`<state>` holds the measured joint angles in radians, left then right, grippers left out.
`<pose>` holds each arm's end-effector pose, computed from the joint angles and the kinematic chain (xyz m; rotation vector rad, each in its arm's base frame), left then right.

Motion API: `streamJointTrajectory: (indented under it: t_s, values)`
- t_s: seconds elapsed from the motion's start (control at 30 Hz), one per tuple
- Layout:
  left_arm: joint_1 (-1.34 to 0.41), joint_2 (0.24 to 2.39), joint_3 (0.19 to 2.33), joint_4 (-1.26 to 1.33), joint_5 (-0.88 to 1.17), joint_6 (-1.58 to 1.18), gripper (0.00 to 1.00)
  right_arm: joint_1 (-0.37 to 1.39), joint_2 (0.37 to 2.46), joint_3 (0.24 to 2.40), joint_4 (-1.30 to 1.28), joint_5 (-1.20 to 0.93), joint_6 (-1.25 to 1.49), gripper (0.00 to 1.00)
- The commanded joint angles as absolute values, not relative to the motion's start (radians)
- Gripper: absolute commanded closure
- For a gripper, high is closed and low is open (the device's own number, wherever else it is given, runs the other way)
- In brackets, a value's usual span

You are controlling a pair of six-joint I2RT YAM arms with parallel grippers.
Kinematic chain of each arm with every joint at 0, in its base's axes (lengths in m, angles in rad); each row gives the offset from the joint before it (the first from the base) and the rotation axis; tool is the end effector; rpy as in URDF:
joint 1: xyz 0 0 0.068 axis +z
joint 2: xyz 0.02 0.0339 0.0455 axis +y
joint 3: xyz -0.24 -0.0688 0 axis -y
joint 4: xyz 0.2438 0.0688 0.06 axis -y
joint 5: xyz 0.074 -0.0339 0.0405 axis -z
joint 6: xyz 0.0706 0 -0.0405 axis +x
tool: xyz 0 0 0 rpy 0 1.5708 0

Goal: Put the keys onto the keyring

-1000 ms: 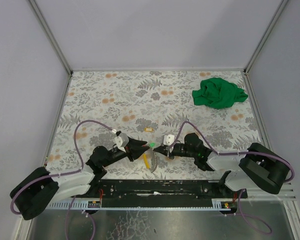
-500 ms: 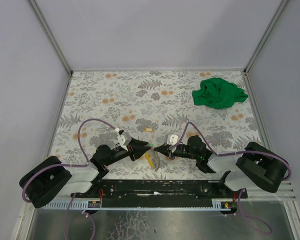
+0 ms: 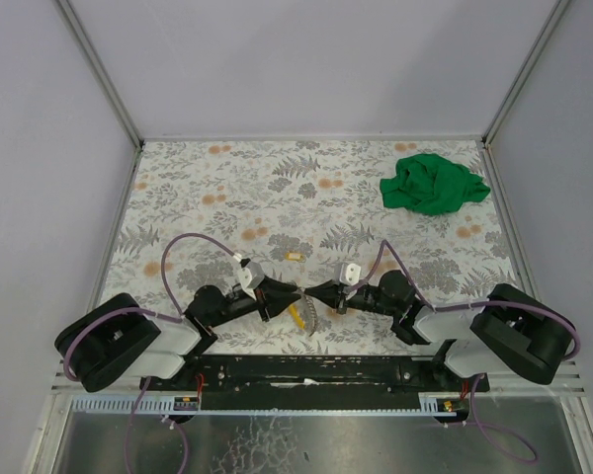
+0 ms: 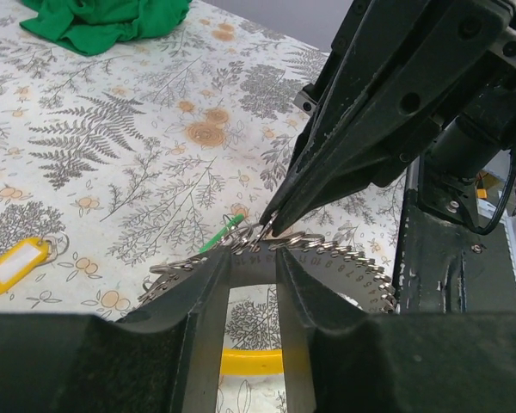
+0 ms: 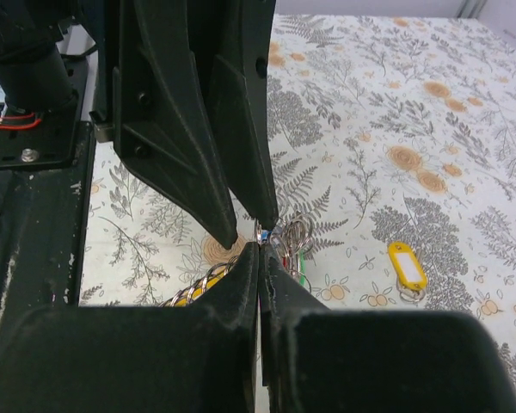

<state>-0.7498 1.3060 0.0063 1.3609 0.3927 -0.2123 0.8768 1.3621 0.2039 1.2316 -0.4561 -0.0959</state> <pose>0.1420 -0.1692 0.1348 0.7399 1.4312 -1.0534 0.1424 0.2198 0.1591 -1.0573 1.1788 0.9590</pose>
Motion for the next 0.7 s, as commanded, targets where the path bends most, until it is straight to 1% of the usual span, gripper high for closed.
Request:
streamJointTrajectory:
  t_s: [0.0,0.23,0.47,0.67]
  values:
    - [-0.742,1.296,-0.056,1.469,0.423,-0.202,0.75,0.867,1.3,0.207,1.335,-0.467,-0.082,1.0]
    - [-0.741,1.245,-0.044,1.424,0.431,-0.164,0.8,0.868,1.285,0.218,1.296,-0.508,-0.082,1.0]
    - [-0.741,1.184,-0.046,1.384,0.458,-0.129,0.8,0.868,1.314,0.227,1.322,-0.557,-0.063,1.0]
    - [-0.741,1.177,-0.037,1.351,0.496,-0.112,0.8,0.867,1.311,0.23,1.326,-0.575,-0.055,1.0]
